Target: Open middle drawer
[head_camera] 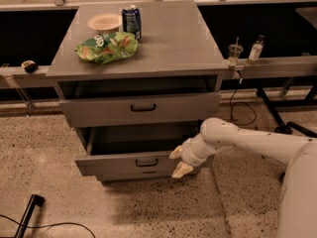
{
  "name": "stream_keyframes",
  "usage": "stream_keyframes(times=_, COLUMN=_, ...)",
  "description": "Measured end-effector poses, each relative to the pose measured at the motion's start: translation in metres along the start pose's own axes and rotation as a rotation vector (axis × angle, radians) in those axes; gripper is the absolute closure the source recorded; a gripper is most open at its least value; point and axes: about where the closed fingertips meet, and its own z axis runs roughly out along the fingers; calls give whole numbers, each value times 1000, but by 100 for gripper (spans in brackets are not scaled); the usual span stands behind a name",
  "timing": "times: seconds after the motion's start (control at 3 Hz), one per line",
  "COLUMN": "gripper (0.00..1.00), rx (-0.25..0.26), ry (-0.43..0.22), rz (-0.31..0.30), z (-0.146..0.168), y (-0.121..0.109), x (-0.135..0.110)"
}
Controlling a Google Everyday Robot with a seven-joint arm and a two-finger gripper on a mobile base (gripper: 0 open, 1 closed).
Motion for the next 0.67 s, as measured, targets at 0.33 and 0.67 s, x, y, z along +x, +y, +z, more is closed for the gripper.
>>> stream_keyframes(times=0.33, gripper=42, rx=19, ry=9, rz=-28, z=-18, y=2, x=-8)
stream_keyframes(times=0.67, gripper=43, rx=47, ry=33, rz=-46, z=-30, y=-14, x=-9)
